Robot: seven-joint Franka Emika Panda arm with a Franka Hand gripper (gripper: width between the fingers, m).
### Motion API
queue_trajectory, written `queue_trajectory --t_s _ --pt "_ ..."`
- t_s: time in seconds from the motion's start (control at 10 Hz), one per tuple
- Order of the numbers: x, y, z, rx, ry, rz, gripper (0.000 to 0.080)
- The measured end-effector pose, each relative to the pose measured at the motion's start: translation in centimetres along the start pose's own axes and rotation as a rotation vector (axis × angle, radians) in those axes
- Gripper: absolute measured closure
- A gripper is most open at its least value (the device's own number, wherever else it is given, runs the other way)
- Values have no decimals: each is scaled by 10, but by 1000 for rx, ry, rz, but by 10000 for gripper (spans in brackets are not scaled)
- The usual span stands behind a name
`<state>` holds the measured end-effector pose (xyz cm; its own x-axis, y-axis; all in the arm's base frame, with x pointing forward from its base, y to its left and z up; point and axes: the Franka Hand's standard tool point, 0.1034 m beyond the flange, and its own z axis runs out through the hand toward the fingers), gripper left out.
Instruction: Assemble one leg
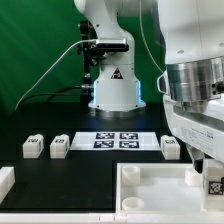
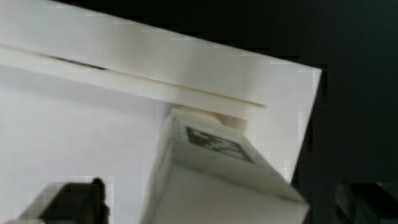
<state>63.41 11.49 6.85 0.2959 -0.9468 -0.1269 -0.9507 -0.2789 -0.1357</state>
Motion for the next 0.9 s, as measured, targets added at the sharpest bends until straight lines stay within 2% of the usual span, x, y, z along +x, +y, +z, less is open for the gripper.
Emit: queue_trajectory --t_s 0.2,0.3,0.4,0.5,0.6,0.7,0.9 --pt "1 0 0 -1 1 -211 151" --pt "0 1 0 -12 8 -339 151" --pt "-8 1 0 -55 24 -607 151" --pt "-12 3 2 -86 12 -797 151" --pt "-12 6 5 -104 -1 -882 151" --pt "-12 5 5 -103 1 -855 151" --pt "-12 6 5 -100 1 -774 431"
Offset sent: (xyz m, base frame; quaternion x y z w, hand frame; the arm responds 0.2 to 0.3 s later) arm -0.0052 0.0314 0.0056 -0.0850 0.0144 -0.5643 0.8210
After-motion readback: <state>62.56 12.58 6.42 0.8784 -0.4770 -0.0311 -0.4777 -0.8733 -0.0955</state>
